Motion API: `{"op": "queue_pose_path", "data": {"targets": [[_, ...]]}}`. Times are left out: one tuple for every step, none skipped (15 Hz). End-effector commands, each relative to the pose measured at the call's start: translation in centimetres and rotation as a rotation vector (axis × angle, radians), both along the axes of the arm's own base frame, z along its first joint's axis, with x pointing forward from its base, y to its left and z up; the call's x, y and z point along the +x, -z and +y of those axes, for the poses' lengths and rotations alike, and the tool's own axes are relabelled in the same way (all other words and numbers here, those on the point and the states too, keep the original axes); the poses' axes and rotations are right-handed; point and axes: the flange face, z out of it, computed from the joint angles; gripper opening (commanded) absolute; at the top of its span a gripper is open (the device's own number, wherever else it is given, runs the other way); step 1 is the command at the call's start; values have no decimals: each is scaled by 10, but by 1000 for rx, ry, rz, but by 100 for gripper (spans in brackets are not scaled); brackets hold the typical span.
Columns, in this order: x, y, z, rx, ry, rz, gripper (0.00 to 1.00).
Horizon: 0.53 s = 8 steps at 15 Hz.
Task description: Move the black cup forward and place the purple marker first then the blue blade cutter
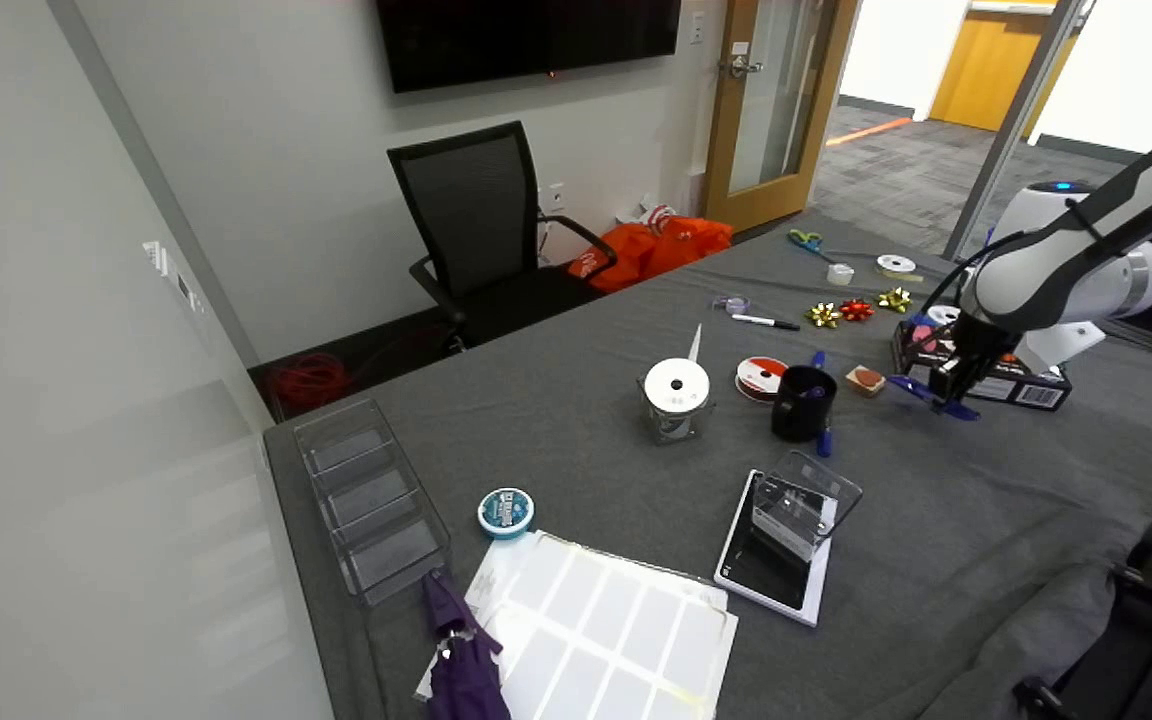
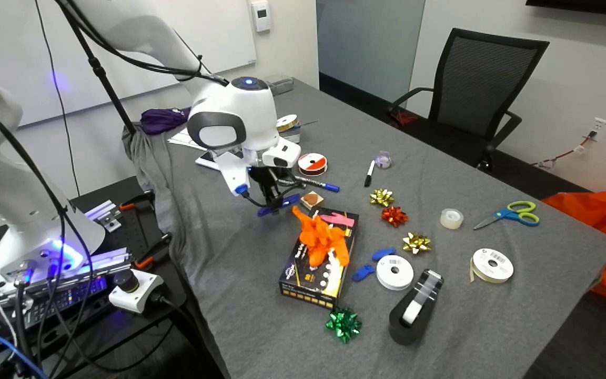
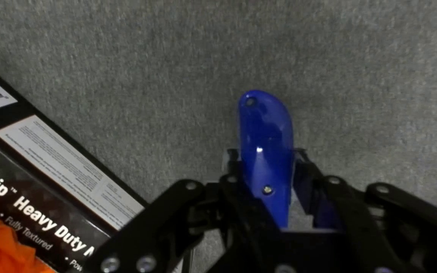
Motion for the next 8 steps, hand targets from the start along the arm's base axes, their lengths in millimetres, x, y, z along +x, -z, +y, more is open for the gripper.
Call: {"op": "queue_pose_path", "data": {"targets": [[-9, -25, 13, 45, -18, 6, 11], [-9, -31, 18, 61, -15, 5, 11], [-8, -35, 22, 72, -11, 4, 11], [-8, -40, 28, 91, -7, 4, 11], [-7, -43, 36, 104, 4, 11, 11], [-5, -47, 44, 115, 14, 19, 11], [-3, -52, 55, 123, 26, 39, 11], [-1, -58, 67, 126, 36, 60, 11]]}}
